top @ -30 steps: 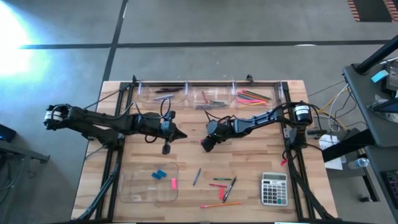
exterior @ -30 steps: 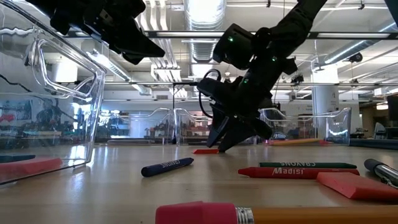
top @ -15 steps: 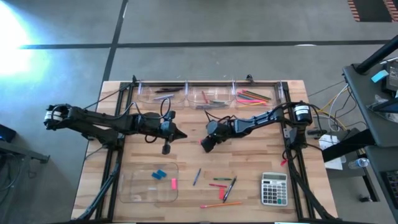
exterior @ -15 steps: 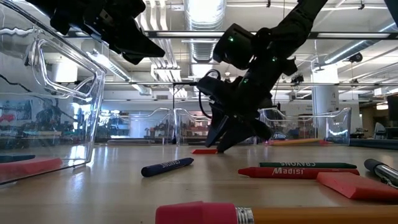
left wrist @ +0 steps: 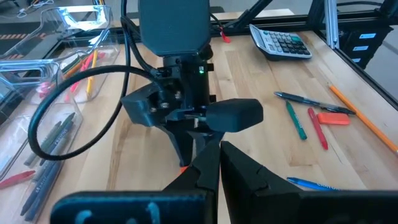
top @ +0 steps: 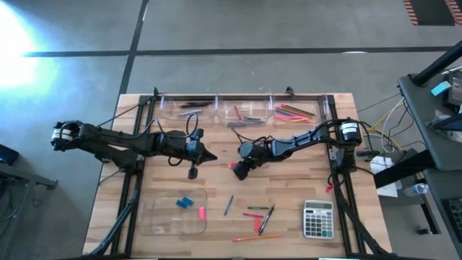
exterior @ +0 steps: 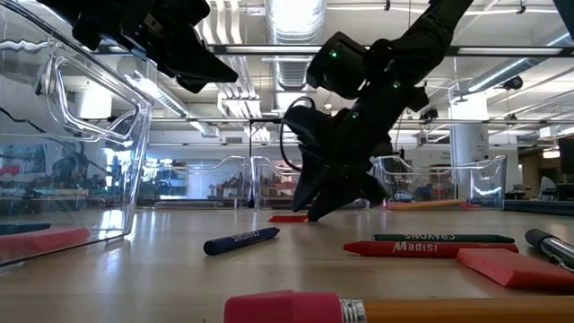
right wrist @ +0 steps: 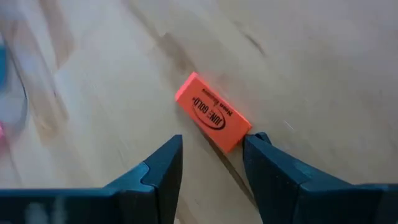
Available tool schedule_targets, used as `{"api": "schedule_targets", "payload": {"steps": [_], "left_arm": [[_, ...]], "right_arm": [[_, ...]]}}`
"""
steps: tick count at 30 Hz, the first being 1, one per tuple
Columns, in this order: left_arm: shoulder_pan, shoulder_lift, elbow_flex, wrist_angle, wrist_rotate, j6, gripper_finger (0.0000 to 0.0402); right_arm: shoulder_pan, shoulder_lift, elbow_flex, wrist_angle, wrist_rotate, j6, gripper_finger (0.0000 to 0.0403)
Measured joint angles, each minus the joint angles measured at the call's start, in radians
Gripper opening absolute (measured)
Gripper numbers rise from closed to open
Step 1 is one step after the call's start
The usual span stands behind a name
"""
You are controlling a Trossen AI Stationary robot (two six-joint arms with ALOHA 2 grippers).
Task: Sort crayons/erasers/pens/pencils in bins
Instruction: Put the orange eraser into the bottom transparent bin
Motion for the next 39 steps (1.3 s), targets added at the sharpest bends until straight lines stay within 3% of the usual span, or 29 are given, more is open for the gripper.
{"api": "schedule_targets", "payload": {"steps": [5,11,15,24,33,39], "left_arm": [[-0.001,0.0,0.0,0.0,0.0,0.0,0.0],[-0.001,0.0,0.0,-0.002,0.0,0.0,0.0],[-0.001,0.0,0.0,-0.001,0.0,0.0,0.0],[-0.001,-0.004,0.0,0.0,0.0,-0.001,0.0],[-0.002,-0.005,0.0,-0.003,0.0,-0.001,0.0],[-0.002,-0.005,0.0,-0.003,0.0,-0.001,0.0]], "right_arm": [[0.001,-0.021,0.013,-0.041,0.015,-0.318,0.016],[0.008,-0.058,0.06,-0.153,0.124,-0.591,0.016],[0.011,-0.045,0.077,-0.151,0.118,-0.714,0.016],[0.009,0.03,0.125,-0.151,0.082,-0.772,0.0164],[0.008,0.092,0.179,-0.206,0.086,-0.756,0.0203],[-0.011,0.176,0.186,-0.27,0.006,-0.74,0.0187]]}}
